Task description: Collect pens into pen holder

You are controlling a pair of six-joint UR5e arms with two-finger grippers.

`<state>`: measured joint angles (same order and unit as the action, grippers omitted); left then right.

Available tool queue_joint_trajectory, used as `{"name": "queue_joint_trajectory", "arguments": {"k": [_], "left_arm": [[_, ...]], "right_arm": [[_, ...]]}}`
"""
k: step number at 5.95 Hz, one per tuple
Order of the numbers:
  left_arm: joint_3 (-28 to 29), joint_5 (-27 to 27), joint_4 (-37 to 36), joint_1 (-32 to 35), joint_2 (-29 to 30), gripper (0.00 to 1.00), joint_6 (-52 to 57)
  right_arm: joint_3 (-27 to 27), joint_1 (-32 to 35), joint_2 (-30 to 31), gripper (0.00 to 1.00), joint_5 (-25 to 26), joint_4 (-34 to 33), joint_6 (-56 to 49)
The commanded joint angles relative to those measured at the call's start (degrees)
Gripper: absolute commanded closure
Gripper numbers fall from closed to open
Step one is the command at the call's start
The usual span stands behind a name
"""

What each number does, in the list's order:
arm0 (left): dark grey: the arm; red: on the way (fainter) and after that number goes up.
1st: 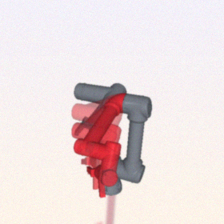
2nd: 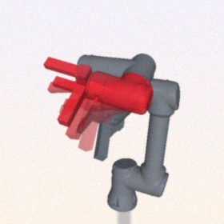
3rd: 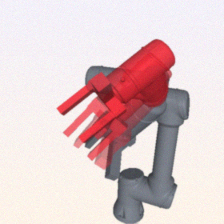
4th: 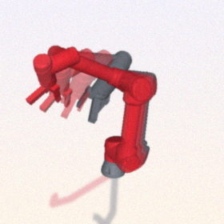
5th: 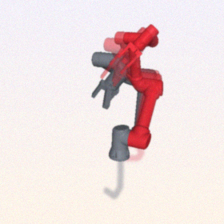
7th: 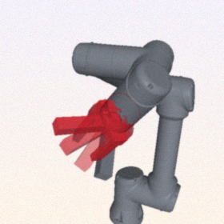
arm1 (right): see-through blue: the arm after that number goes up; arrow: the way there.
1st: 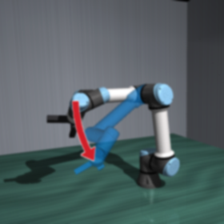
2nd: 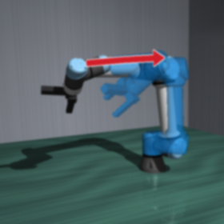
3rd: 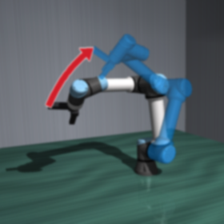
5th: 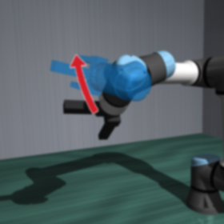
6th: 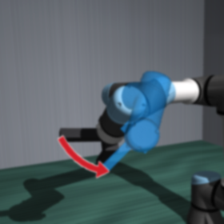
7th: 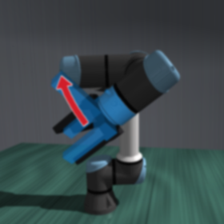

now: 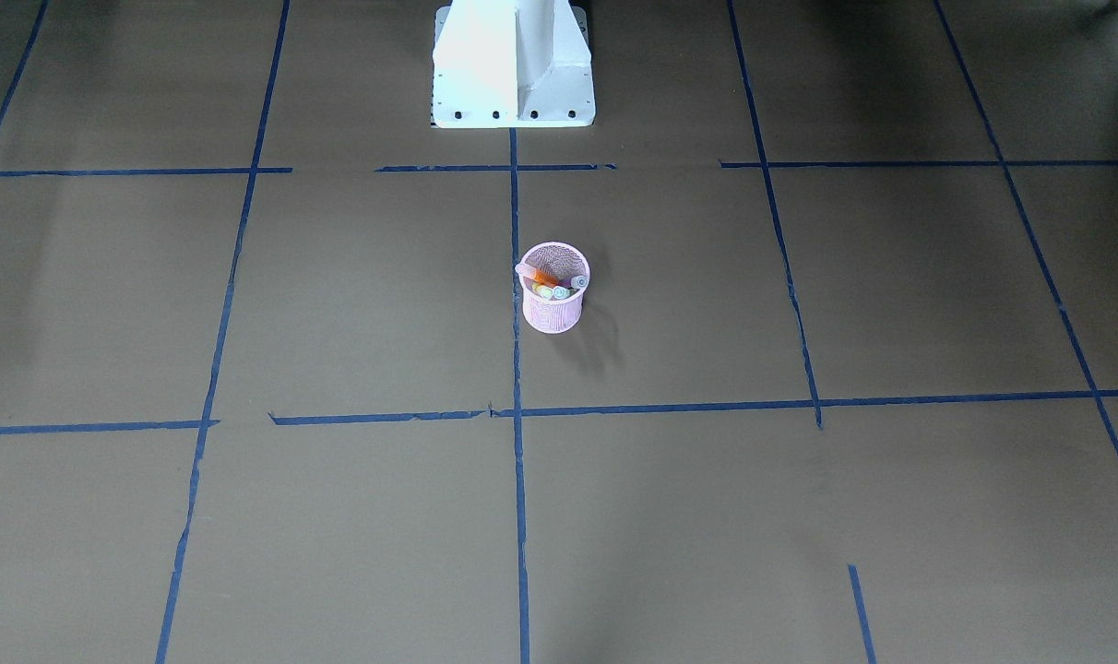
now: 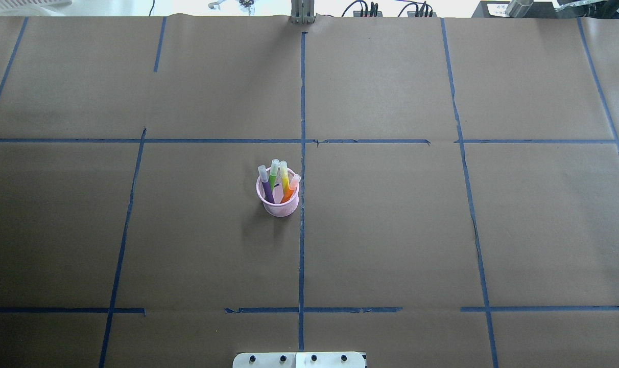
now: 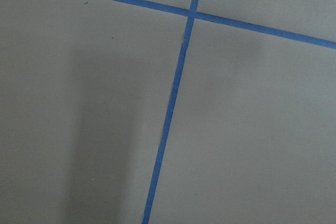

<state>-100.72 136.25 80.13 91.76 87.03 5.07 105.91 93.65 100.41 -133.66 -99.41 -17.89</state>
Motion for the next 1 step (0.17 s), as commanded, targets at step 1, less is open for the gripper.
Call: {"name": "queue_joint_trajectory", "arguments": {"k": [1], "left_arm": [[-0.1,-0.2,-0.1,0.0,-0.3,0.0,0.0]], "right_arm": [[-0.1,0.0,0.1,0.0,-0.5,0.7,0.7]]}}
